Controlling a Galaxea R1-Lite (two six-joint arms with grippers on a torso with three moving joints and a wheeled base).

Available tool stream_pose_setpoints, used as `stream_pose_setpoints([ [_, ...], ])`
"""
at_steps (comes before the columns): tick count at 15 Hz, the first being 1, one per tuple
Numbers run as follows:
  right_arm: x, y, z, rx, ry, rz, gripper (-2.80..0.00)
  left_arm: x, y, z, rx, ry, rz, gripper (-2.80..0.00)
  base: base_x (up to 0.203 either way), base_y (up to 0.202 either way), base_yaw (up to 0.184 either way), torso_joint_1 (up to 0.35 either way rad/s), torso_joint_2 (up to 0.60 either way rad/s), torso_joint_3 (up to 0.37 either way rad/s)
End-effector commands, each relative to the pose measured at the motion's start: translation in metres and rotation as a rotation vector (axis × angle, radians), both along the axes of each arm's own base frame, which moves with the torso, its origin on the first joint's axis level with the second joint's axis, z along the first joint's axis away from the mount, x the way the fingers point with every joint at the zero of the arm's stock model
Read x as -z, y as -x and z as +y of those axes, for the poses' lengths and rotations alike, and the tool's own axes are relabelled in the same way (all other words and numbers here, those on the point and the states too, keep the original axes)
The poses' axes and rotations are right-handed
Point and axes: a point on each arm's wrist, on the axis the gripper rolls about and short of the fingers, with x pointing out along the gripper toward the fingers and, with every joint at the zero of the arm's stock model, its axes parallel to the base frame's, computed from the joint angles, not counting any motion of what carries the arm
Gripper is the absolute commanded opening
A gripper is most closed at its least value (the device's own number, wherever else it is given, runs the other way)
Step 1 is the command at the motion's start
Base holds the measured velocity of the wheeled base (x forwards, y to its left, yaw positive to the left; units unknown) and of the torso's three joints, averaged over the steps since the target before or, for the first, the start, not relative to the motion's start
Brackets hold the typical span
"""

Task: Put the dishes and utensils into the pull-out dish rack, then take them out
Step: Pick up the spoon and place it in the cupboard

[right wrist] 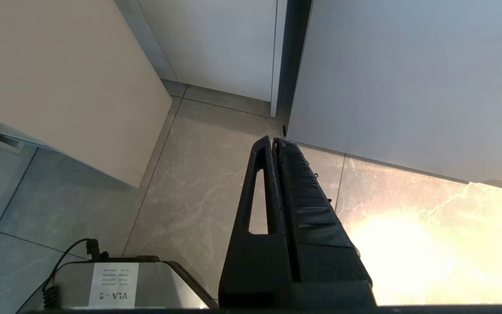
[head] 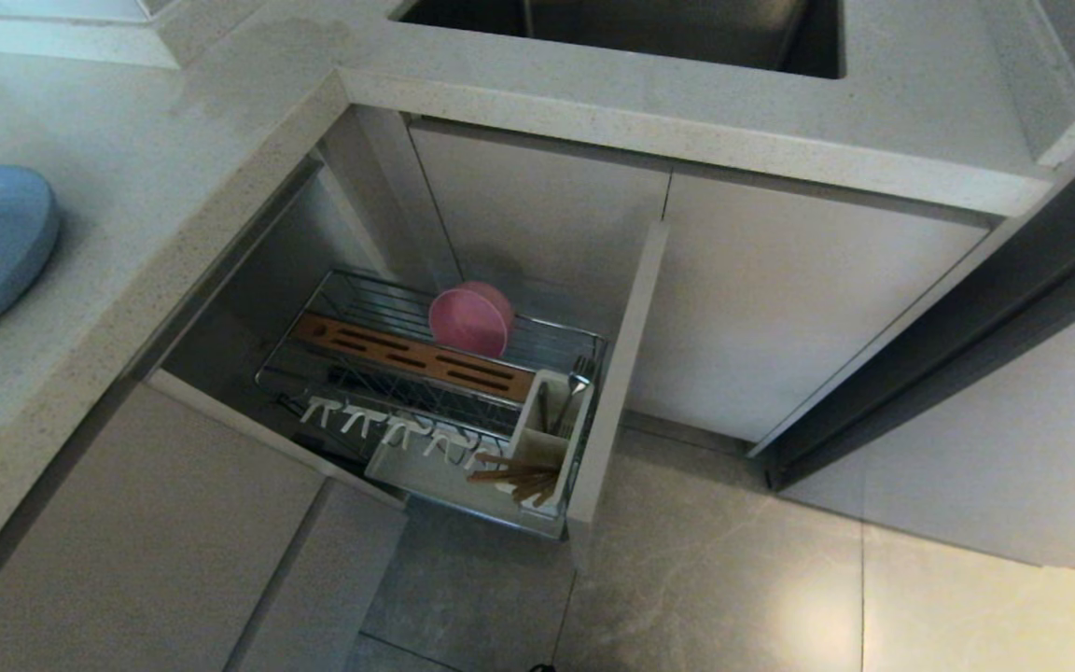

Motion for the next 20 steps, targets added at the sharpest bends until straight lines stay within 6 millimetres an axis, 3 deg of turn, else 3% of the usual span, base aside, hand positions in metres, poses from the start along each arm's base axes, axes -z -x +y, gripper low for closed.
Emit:
stream_pose_setpoints([
  [1, 0.000, 0.000, 0.000, 0.000, 0.000, -0.001, -2.80, 0.007, 0.009, -0.010, 0.133, 0.016, 0.054, -2.80, 0.000, 0.000, 0.000, 0.000, 0.00, 0.000],
  [7, 0.000, 0.000, 0.000, 0.000, 0.000, -0.001, -2.80, 0.054, -0.015, -0.024, 0.346, -0.031, 0.421, -2.80, 0.000, 0.000, 0.000, 0.000, 0.00, 0.000],
  [11, 0.000, 0.000, 0.000, 0.000, 0.000, -0.001, -2.80, 0.081, -0.044, -0.029, 0.438, -0.141, 0.650, -2.80, 0.000, 0.000, 0.000, 0.000, 0.00, 0.000],
  [15, 0.000, 0.000, 0.000, 0.000, 0.000, -0.001, -2.80, 0.103, -0.080, -0.039, 0.551, -0.239, 0.784, -2.80, 0.000, 0.000, 0.000, 0.000, 0.00, 0.000],
  [20, 0.000, 0.000, 0.000, 0.000, 0.000, -0.001, -2.80, 0.123, -0.121, -0.072, 0.697, -0.312, 0.863, -2.80, 0.000, 0.000, 0.000, 0.000, 0.00, 0.000],
])
